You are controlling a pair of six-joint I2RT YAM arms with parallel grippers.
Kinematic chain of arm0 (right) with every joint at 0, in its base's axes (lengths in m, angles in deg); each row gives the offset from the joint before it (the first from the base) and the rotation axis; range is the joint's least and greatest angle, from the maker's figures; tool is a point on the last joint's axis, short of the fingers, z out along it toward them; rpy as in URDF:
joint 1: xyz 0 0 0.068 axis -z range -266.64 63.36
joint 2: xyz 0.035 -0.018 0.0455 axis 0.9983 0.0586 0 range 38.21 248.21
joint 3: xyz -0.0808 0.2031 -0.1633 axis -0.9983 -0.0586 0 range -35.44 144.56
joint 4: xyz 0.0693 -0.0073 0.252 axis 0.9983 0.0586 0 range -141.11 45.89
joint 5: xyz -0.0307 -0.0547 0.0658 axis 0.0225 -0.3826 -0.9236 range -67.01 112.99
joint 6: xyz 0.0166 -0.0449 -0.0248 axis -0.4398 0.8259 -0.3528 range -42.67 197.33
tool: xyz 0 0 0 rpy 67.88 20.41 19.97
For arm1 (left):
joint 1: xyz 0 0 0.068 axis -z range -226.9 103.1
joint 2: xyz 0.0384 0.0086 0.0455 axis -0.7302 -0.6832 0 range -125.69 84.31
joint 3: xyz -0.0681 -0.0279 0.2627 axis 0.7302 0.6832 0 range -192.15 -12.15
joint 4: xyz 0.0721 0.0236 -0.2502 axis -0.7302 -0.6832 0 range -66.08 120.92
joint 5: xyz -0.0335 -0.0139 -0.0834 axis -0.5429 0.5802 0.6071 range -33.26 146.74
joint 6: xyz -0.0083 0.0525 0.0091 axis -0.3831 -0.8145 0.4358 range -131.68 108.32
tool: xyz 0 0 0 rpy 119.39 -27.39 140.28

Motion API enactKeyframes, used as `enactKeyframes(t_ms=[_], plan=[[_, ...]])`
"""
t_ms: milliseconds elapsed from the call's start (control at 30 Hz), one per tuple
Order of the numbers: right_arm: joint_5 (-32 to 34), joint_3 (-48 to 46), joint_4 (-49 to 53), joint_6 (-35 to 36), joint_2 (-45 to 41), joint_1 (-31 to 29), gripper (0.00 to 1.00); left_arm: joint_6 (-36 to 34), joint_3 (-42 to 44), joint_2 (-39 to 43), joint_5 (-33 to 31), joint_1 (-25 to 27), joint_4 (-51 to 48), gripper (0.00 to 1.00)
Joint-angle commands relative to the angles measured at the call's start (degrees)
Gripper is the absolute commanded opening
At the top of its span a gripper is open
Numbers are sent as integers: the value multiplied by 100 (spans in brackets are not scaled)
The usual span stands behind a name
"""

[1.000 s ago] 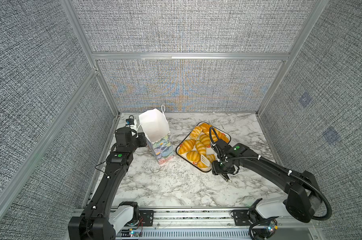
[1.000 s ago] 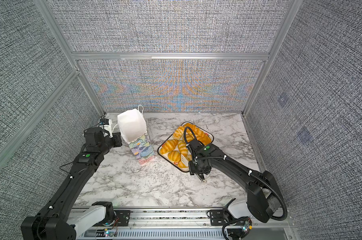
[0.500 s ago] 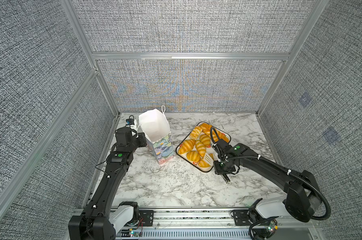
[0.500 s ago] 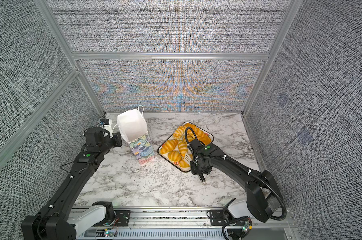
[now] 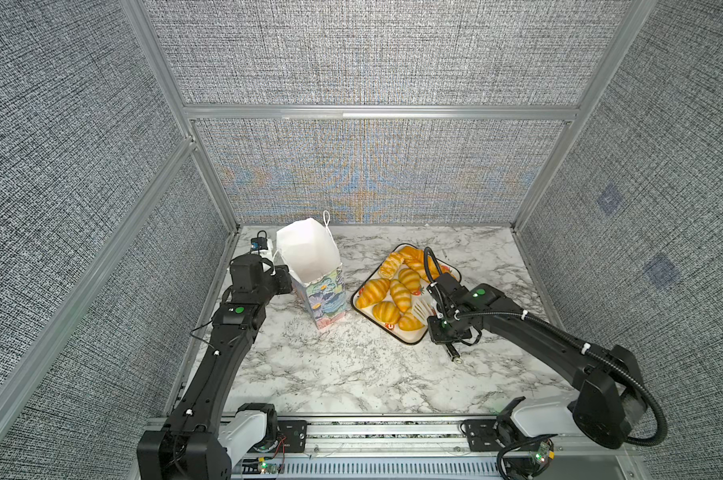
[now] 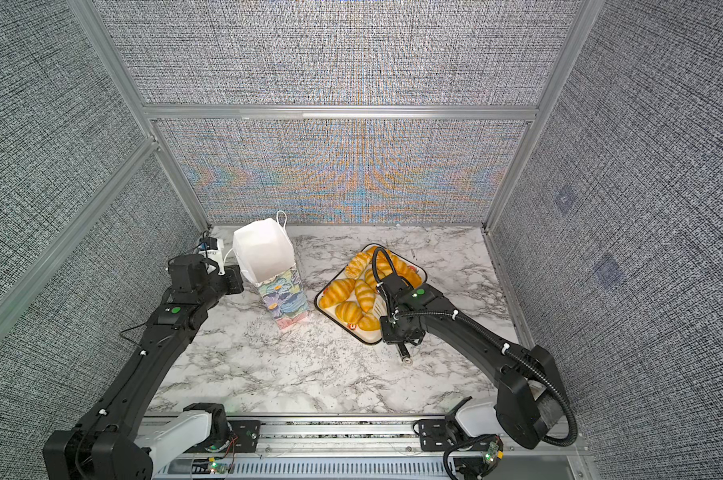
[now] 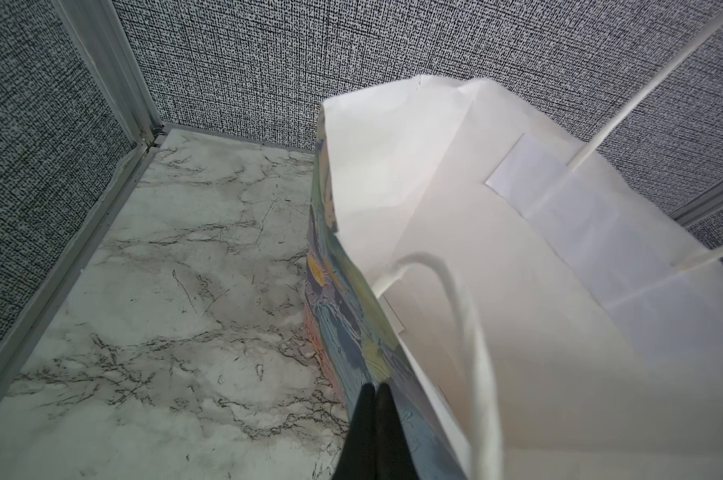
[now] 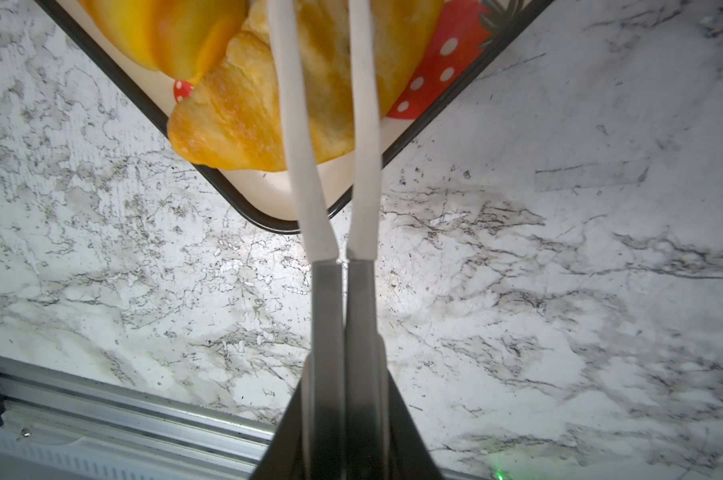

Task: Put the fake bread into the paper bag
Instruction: 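Lower the tongs onto the flat pastry at the tray's near edge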

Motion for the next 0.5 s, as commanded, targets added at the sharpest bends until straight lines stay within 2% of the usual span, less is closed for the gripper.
enactKeyframes(t_ms=[0, 467], plan=[[161, 123, 27, 2, -86, 18, 21, -3, -48, -6, 24, 0, 71, 0], [44, -166, 149, 53, 7, 37, 21, -13, -25, 10, 60, -21, 80, 0]])
